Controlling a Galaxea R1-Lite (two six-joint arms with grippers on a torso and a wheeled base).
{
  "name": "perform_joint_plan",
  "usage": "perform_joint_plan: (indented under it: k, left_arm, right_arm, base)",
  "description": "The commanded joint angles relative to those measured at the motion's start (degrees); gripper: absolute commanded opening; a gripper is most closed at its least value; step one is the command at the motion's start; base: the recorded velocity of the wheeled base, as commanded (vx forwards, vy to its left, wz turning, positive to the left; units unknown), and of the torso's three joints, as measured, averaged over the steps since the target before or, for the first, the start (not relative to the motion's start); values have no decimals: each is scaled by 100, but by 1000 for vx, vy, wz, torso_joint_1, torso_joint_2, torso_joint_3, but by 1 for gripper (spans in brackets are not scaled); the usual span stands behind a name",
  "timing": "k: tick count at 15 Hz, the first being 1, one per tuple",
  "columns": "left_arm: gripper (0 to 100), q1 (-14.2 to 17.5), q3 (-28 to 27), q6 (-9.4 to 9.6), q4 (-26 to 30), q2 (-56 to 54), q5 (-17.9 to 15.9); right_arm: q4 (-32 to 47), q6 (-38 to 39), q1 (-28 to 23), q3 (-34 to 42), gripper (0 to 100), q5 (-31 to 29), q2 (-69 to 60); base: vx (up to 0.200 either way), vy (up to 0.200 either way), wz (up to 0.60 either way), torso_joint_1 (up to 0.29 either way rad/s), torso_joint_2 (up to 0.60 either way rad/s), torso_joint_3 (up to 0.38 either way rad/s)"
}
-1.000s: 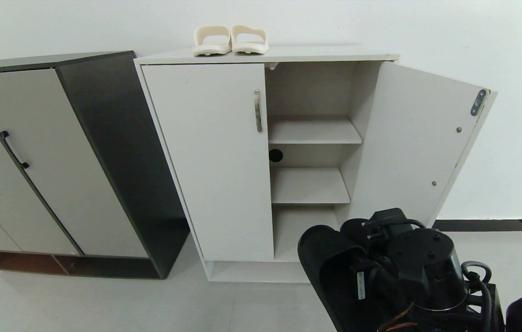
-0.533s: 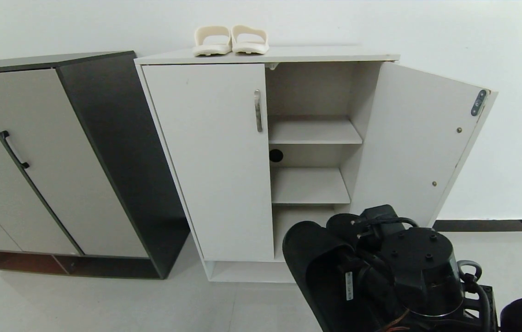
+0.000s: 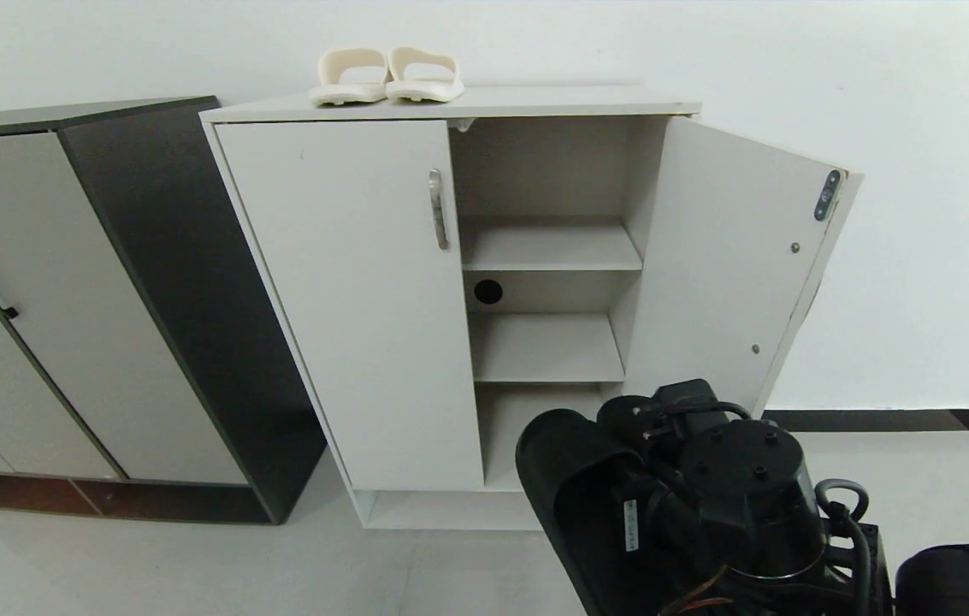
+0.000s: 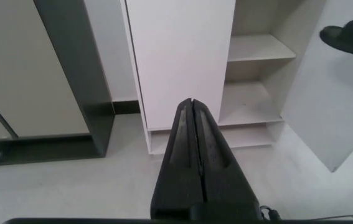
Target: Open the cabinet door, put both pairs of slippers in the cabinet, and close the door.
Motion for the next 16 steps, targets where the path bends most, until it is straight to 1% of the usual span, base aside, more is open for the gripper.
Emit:
perform_joint_plan:
  k: [1, 3, 5, 12, 16]
  left_arm:
    - [0, 7, 0, 0, -1, 11, -2]
    - [0, 7, 0, 0, -1, 11, -2]
    - [0, 7, 0, 0, -1, 11, -2]
    - [0, 7, 0, 9, -1, 11, -2]
    - [0, 7, 0, 9, -1, 11, -2]
  right_arm:
    - [4, 8, 15, -104, 0, 4, 157]
    - [-181, -9, 103, -263, 0, 4, 447]
    - [-304, -1, 50, -421, 0, -5, 640]
    - [-286, -1, -556, -808, 0, -5, 1018]
    - [-295, 8, -802, -1062, 0, -5, 1335]
  base:
    - [0, 0, 0, 0, 0, 0]
    - [0, 0, 0, 0, 0, 0]
    - [0, 0, 0, 0, 0, 0]
    - [0, 0, 0, 0, 0, 0]
    - [0, 0, 0, 0, 0, 0]
